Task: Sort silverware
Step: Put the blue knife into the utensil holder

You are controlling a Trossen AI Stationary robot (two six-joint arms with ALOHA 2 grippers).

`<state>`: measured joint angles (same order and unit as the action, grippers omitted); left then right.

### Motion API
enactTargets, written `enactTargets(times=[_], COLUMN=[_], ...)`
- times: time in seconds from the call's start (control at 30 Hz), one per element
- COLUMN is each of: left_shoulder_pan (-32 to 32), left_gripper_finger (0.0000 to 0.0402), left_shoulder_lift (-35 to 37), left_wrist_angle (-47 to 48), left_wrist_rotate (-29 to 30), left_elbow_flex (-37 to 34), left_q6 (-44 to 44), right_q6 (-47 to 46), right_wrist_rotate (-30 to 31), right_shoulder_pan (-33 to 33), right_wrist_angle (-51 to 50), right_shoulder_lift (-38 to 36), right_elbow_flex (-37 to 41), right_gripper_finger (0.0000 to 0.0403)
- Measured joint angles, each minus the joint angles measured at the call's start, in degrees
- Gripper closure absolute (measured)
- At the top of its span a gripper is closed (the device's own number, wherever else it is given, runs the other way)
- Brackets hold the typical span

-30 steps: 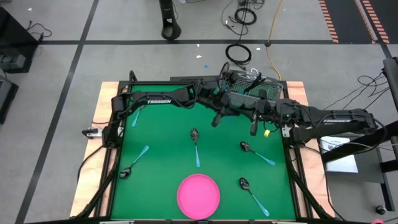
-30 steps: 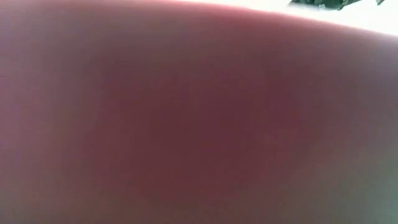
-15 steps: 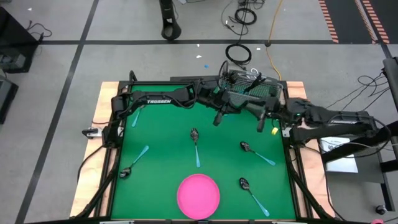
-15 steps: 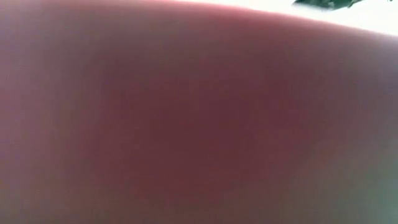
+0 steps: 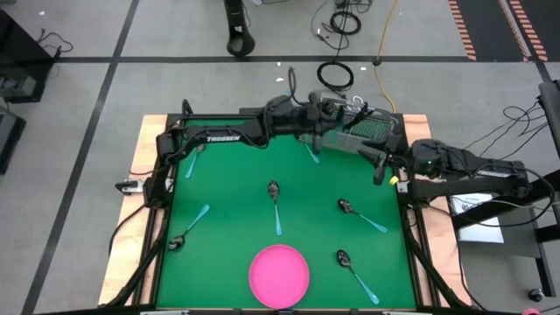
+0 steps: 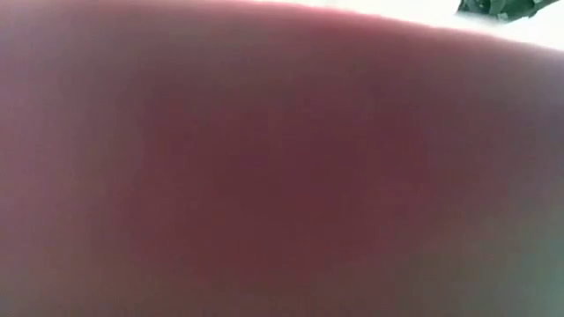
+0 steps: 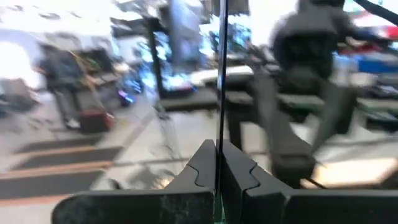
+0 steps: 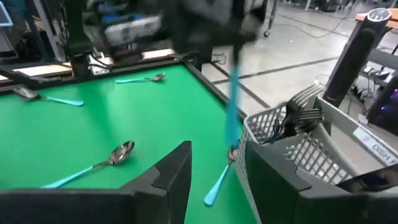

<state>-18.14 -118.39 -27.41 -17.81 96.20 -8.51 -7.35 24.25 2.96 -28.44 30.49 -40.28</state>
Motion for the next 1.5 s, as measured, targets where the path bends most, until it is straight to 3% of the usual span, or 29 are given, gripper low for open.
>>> enactTargets(times=[0.17, 0.33, 0.47, 0.6, 1.17, 1.5], left_shoulder_pan=[-2.2, -2.8, -2.9, -3.2, -3.2, -2.5], left_gripper_finger=[0.0401, 0.0401, 0.0401, 0.0401, 0.04, 0.0358], left_shoulder_lift=[-0.3, -6.3, -12.7, -16.7, -19.2, -19.1], left_wrist_angle=[-2.5, -7.7, -2.5, 1.0, 10.5, 11.5], left_wrist_rotate=[4.6, 4.8, 7.9, 9.6, 12.8, 12.8], left_elbow_flex=[0.0, 4.2, 12.5, 16.5, 17.2, 17.3], left_q6=[-0.8, 2.1, 2.2, 2.2, 2.2, 2.1], right_q6=[0.0, 0.6, 0.2, -1.5, -0.8, -1.4], right_wrist_rotate=[-0.2, -0.2, -0.3, -0.7, -0.4, -0.4], right_shoulder_pan=[0.0, 0.0, -0.1, -0.2, -0.2, -0.2], right_wrist_angle=[2.0, 7.2, 8.3, 6.4, 5.5, 5.9], right_shoulder_lift=[-0.3, -0.4, -0.5, -0.5, -0.5, -0.5], right_elbow_flex=[3.6, 6.5, 6.9, 6.9, 6.9, 6.9], right_gripper_finger=[0.0266, 0.0266, 0.0266, 0.0266, 0.0266, 0.0266])
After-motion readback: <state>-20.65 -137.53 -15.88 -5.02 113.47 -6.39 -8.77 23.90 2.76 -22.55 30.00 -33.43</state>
